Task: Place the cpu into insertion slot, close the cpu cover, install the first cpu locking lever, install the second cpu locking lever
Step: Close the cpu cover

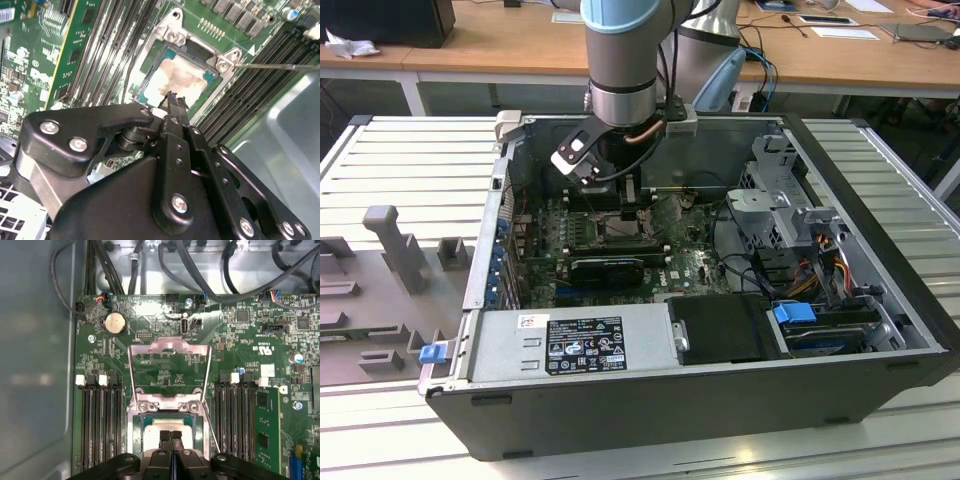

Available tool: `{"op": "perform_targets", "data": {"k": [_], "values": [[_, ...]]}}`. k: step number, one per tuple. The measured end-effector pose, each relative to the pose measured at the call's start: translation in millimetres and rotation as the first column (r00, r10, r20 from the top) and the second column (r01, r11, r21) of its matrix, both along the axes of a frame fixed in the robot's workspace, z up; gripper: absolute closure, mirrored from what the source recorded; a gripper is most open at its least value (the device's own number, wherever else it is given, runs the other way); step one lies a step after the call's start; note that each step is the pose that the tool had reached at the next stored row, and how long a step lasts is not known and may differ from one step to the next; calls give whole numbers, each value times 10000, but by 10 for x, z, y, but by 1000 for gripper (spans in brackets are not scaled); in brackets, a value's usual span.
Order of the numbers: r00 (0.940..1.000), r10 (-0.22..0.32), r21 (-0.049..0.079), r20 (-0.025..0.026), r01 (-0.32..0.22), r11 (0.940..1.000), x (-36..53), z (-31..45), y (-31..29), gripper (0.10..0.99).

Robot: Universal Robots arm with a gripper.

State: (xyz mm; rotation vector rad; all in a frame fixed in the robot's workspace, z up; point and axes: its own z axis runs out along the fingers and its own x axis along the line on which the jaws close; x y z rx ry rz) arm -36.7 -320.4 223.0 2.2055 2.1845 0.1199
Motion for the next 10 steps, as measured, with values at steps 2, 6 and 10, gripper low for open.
{"op": "perform_targets", "data": {"k": [2, 6, 10], "values": [[10000, -1, 14, -58, 1, 10000, 2, 11, 0, 980], [10000, -1, 18, -64, 1, 10000, 2, 70, 0, 980], [10000, 2, 21, -63, -2, 10000, 9, 154, 0, 980]]}}
